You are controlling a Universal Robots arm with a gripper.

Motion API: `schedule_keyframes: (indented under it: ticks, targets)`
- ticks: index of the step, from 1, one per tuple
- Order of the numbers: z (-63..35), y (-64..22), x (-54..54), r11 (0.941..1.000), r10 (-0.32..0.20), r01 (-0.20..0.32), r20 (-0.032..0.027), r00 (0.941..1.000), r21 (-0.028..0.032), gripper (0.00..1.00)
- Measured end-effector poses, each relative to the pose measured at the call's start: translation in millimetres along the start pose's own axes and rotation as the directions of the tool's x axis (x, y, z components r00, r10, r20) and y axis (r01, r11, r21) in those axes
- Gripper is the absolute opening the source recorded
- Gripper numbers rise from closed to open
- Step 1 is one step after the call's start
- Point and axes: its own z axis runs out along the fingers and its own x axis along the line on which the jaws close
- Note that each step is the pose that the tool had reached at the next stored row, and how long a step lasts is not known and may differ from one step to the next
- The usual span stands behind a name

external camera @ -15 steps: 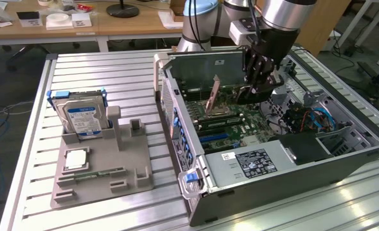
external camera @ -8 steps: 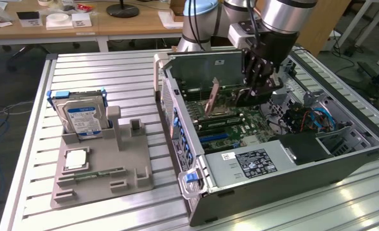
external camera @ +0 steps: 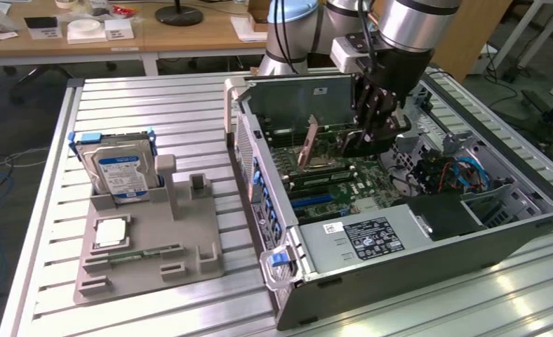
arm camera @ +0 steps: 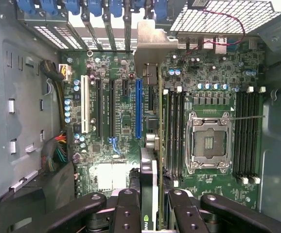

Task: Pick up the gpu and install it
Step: 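Insert the gpu into the slot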

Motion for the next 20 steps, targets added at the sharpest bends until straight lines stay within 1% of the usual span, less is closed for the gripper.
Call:
schedule_keyframes:
  ticks: [3,9,13,20]
  targets:
    - [0.1,0.0,0.0,1.0,0.0,0.0,0.0,1.0,0.0,0.27]
    - [6.3,0.9,0.3,1.0,0.0,0.0,0.0002,1.0,0.0001,0.27]
    - [8.6,1.9,1.6,1.0,0.0,0.0,-0.0001,1.0,0.0,0.27]
    - [10.3,3.2,3.6,1.0,0.0,0.0,0.0001,1.0,0.0,0.27]
